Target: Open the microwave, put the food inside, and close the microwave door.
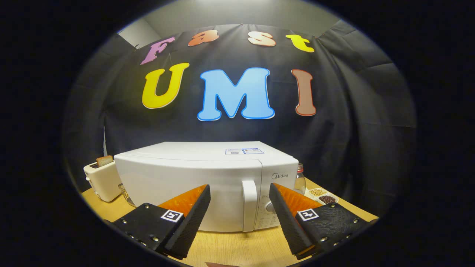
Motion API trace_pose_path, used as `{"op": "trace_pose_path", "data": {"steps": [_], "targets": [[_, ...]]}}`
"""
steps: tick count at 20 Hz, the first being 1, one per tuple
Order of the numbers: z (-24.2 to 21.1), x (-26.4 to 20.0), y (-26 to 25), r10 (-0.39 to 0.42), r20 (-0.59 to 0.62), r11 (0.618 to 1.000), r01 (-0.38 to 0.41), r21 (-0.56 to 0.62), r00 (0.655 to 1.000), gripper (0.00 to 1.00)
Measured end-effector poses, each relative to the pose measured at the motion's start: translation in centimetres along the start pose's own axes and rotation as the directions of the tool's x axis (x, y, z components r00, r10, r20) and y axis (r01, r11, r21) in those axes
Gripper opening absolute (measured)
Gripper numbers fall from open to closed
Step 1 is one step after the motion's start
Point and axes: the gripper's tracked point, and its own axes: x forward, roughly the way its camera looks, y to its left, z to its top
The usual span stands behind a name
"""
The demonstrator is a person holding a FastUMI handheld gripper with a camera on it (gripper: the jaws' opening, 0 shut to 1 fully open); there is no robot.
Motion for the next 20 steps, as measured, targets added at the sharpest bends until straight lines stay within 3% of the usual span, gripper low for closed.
{"op": "trace_pose_path", "data": {"steps": [3,5,6,8,9,10,11,12,15,16,20], "targets": [[-1.7,2.2,-1.0,-0.012,-0.03,1.0,0.013,0.023,0.999,0.96],[-2.7,2.9,-0.9,0.001,-0.04,0.999,0.0,0.032,0.999,0.8],[-2.9,3.2,-1.1,0.0,-0.039,1.0,0.001,0.028,0.999,0.8],[-3.0,3.8,-1.3,-0.005,-0.031,1.0,0.006,0.021,1.0,0.7],[-3.3,4.1,-1.5,-0.015,-0.04,1.0,0.016,0.022,0.999,0.53],[-3.7,4.3,-1.5,-0.01,-0.055,1.0,0.012,0.028,0.998,0.47],[-3.5,4.2,-1.8,-0.013,-0.058,1.0,0.015,0.022,0.998,0.3],[-3.5,3.6,-1.4,-0.01,-0.054,1.0,0.011,0.014,0.999,0.25],[-3.7,4.0,-1.5,-0.012,-0.074,1.0,0.014,0.018,0.997,0.2],[-3.7,3.9,-1.4,-0.016,-0.081,1.0,0.017,0.017,0.997,0.14],[-3.8,3.7,-1.4,-0.001,-0.092,0.998,0.006,0.059,0.996,0.09]]}}
